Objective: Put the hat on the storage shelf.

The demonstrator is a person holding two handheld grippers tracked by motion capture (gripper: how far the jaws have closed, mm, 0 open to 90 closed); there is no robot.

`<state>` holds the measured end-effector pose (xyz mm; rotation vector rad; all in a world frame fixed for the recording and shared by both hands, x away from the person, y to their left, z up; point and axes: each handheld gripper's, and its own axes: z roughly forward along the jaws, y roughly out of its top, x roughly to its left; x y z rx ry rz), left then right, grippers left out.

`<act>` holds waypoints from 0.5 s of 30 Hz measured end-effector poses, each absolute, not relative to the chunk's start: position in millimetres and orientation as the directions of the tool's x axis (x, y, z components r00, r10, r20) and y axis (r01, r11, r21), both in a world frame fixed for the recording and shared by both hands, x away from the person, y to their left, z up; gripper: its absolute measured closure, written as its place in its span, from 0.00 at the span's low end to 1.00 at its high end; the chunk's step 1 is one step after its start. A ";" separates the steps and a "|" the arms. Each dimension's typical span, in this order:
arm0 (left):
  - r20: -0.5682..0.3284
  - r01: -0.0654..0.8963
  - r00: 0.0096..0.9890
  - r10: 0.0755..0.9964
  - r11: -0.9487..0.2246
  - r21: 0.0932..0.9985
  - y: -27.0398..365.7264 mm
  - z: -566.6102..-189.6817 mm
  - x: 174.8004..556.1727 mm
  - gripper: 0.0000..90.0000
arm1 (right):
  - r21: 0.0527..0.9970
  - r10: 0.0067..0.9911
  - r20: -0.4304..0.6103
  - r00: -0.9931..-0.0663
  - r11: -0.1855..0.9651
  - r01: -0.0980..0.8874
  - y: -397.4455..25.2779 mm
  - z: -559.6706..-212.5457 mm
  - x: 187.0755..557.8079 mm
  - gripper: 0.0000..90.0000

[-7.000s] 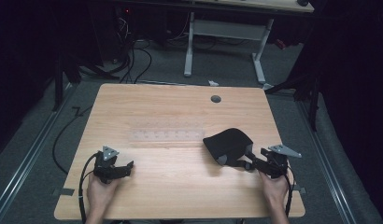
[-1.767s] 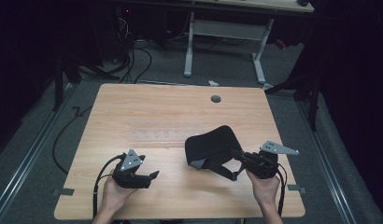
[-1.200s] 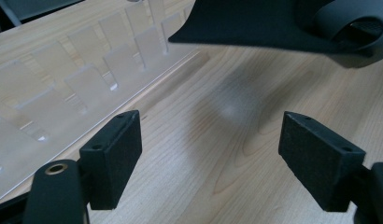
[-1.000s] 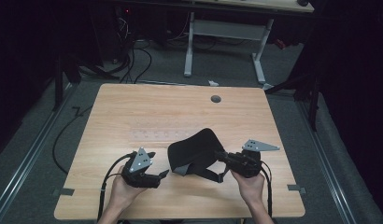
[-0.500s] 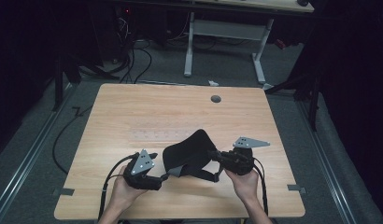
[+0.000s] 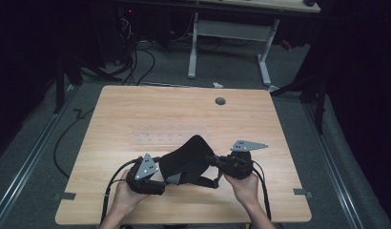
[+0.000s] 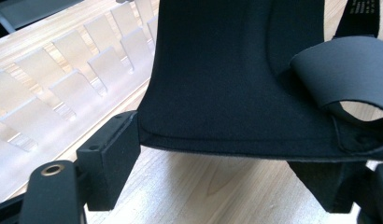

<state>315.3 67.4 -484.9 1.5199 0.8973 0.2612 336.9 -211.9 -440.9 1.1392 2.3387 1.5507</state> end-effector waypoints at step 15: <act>-0.351 0.387 0.677 0.647 0.093 0.917 71.2 -482.7 314.3 0.51 | 0.832 0.595 0.316 -0.739 0.201 0.517 -200.2 -442.8 338.2 0.94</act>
